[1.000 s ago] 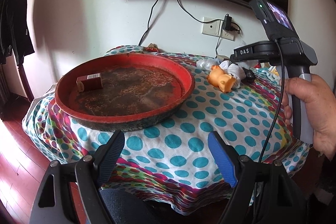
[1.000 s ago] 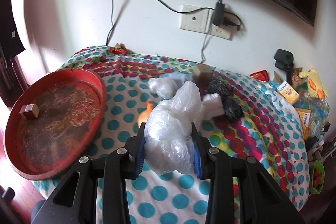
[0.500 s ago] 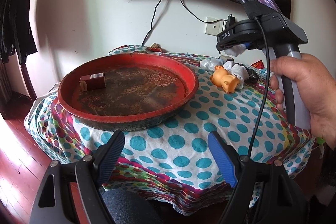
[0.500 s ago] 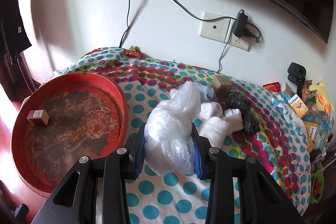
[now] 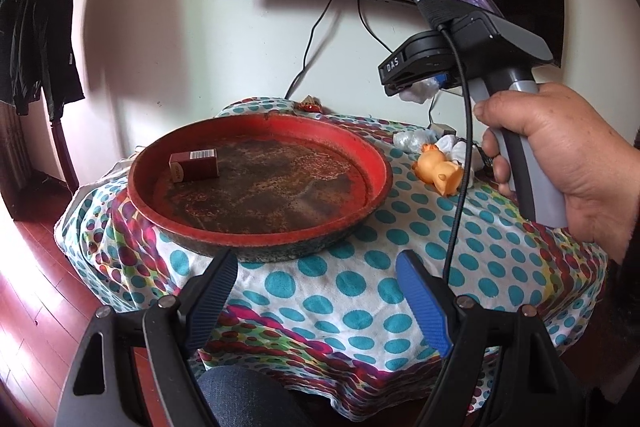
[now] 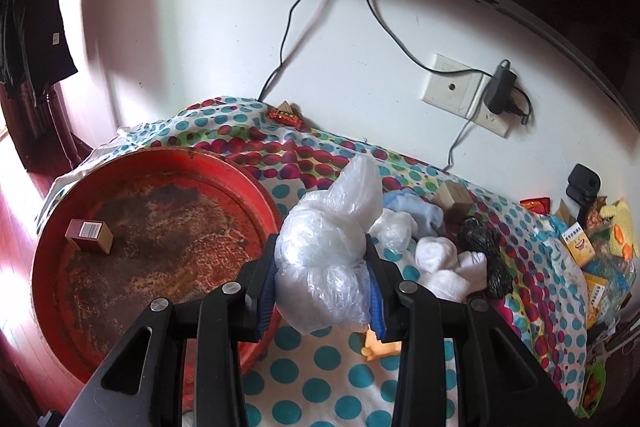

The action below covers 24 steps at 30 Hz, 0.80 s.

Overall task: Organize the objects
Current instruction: 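Carry the white bag bundle into the red tray and release it with the right gripper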

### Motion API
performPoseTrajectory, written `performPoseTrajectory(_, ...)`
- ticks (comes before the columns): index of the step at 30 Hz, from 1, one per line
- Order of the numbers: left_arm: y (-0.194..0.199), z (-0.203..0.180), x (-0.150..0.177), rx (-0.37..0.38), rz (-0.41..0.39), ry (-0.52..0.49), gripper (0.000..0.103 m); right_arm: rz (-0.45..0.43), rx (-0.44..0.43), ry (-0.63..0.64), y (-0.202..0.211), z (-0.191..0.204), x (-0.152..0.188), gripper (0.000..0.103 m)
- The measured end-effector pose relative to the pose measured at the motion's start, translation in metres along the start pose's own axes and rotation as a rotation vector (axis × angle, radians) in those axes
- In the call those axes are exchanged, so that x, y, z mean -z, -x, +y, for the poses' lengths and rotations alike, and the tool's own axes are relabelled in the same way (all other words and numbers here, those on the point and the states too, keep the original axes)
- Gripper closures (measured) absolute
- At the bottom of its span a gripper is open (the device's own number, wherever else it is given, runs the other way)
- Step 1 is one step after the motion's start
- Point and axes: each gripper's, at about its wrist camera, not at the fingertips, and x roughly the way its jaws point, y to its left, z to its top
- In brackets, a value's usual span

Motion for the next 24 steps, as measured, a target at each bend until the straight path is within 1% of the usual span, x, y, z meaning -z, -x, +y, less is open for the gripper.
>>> performPoseTrajectory(3, 0.005, 0.004, -0.002, -0.020, -0.029, 0.014, 0.019, 0.000, -0.013, 0.015, -0.003, 0.010, -0.005, 0.068)
performPoseTrajectory(6, 0.011, 0.013, -0.005, -0.057, -0.070, 0.044, 0.019, -0.001, -0.033, 0.045, -0.006, 0.025, -0.008, 0.068)
performPoseTrajectory(12, 0.027, 0.033, -0.012, -0.152, -0.170, 0.109, 0.019, 0.004, -0.074, 0.102, -0.015, 0.056, -0.008, 0.068)
performPoseTrajectory(16, 0.035, 0.035, -0.015, -0.167, -0.210, 0.106, 0.019, 0.017, -0.104, 0.132, -0.023, 0.075, -0.007, 0.067)
performPoseTrajectory(19, 0.039, 0.035, -0.015, -0.165, -0.225, 0.100, 0.019, 0.029, -0.131, 0.149, -0.032, 0.089, -0.006, 0.067)
performPoseTrajectory(22, 0.036, 0.036, -0.016, -0.166, -0.204, 0.096, 0.019, 0.036, -0.145, 0.168, -0.038, 0.098, -0.005, 0.067)
performPoseTrajectory(24, 0.034, 0.039, -0.016, -0.169, -0.198, 0.110, 0.019, 0.043, -0.153, 0.180, -0.043, 0.106, -0.006, 0.067)
